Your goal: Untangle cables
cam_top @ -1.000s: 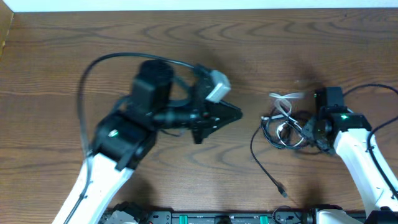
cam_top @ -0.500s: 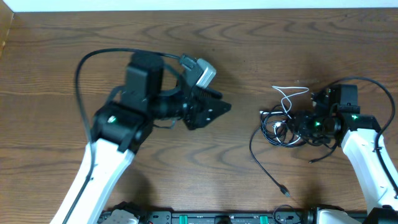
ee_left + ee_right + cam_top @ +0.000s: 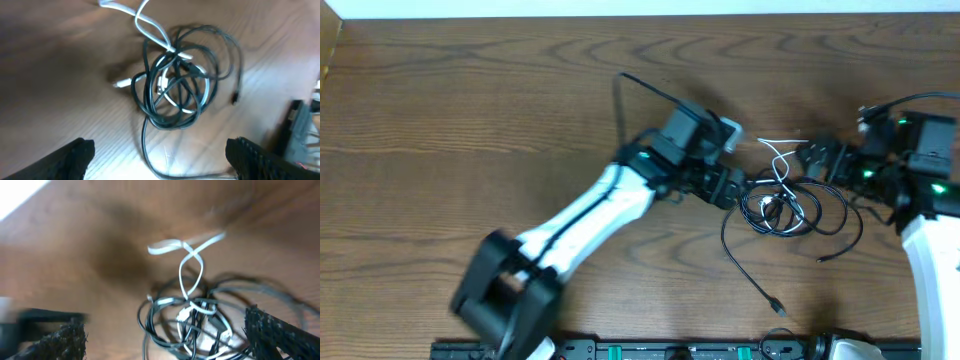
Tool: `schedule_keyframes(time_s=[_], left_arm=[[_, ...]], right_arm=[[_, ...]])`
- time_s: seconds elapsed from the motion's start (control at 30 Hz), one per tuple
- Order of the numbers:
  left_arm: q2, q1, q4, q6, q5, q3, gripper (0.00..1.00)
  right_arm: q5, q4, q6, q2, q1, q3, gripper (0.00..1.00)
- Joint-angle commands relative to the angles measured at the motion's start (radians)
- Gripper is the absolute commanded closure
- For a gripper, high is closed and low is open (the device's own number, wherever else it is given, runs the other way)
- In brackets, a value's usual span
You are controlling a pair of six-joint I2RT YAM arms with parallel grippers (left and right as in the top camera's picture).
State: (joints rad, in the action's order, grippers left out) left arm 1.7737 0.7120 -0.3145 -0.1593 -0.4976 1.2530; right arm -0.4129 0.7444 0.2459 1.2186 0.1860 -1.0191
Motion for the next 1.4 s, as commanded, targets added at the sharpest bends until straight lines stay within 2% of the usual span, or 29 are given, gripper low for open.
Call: schedule_keyframes(time_s=[0.0, 0.2, 0.27, 0.3, 0.4, 0.43, 0.5, 0.57, 0.67, 0.87, 0.93, 1.07, 1.27, 1.37], left_arm=[[0.100, 0.045, 0.036, -0.075, 0.087, 0.010, 0.09], [0.227, 0.113, 0.085, -0.150, 0.088, 0.010, 0.10], [0.255, 0.138, 0.114, -0.152, 0.093, 0.010, 0.19], [0.267, 0.146, 0.127, -0.154, 0.105, 0.010, 0.30], [0.292, 0.169, 0.150, -0.158, 0.216, 0.010, 0.81], [0.293, 0.171, 0.148, -0.163, 0.255, 0.010, 0.91], [0.289, 0.169, 0.135, -0.168, 0.381, 0.010, 0.92], [0.266, 0.158, 0.113, -0.159, 0.413, 0.010, 0.92], [0.188, 0.136, 0.044, -0.091, 0.413, 0.010, 0.93], [-0.082, 0.096, -0.128, 0.093, 0.412, 0.010, 0.93], [-0.176, 0.092, -0.172, 0.138, 0.406, 0.010, 0.93], [-0.313, 0.092, -0.225, 0.167, 0.397, 0.010, 0.93], [-0.392, 0.092, -0.272, 0.257, 0.218, 0.010, 0.93], [-0.392, 0.092, -0.273, 0.264, 0.126, 0.010, 0.93]], right_arm=[[0.022, 0.012, 0.031, -0.054, 0.021, -0.022, 0.01], [0.048, 0.022, 0.031, -0.094, 0.022, -0.022, 0.01], [0.048, 0.032, 0.031, -0.094, 0.022, -0.022, 0.01], [0.048, 0.040, 0.031, -0.094, 0.022, -0.021, 0.01], [0.048, 0.058, 0.031, -0.093, 0.022, -0.021, 0.01], [0.048, 0.061, 0.031, -0.093, 0.022, -0.021, 0.01], [0.048, 0.074, 0.031, -0.094, 0.022, -0.021, 0.01], [0.048, 0.085, 0.030, -0.093, 0.022, -0.021, 0.01], [0.048, 0.099, 0.030, -0.091, 0.022, -0.018, 0.16], [0.023, 0.141, 0.030, -0.067, 0.022, -0.018, 0.18], [-0.043, 0.154, 0.013, -0.056, 0.020, -0.018, 0.23], [-0.224, 0.161, -0.090, -0.037, 0.000, -0.018, 0.24], [-0.423, 0.145, -0.273, -0.023, -0.027, -0.018, 0.28], [-0.444, 0.126, -0.292, -0.009, -0.035, -0.016, 0.33]])
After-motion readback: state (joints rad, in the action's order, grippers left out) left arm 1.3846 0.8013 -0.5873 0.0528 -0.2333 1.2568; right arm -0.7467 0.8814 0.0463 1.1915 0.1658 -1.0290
